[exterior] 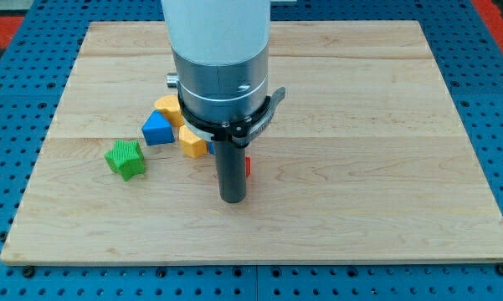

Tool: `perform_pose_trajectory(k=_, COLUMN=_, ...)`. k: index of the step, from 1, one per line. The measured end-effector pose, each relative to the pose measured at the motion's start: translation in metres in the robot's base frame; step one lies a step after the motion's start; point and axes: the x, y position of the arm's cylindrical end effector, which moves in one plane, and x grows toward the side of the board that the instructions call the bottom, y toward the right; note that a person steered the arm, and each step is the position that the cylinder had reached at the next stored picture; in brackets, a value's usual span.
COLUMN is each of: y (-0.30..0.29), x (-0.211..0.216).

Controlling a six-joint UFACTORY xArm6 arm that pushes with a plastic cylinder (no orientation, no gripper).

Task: Slightly move the red star to the bottom right side of the blue cube

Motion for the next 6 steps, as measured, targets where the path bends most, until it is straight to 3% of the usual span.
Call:
perform_pose_trajectory(k=1, y=0.039, x=0.032)
perform_pose_trajectory(k=3, y=0.167, x=0.032)
perform_pose_trajectory(k=6, y=0.288, x=0.032)
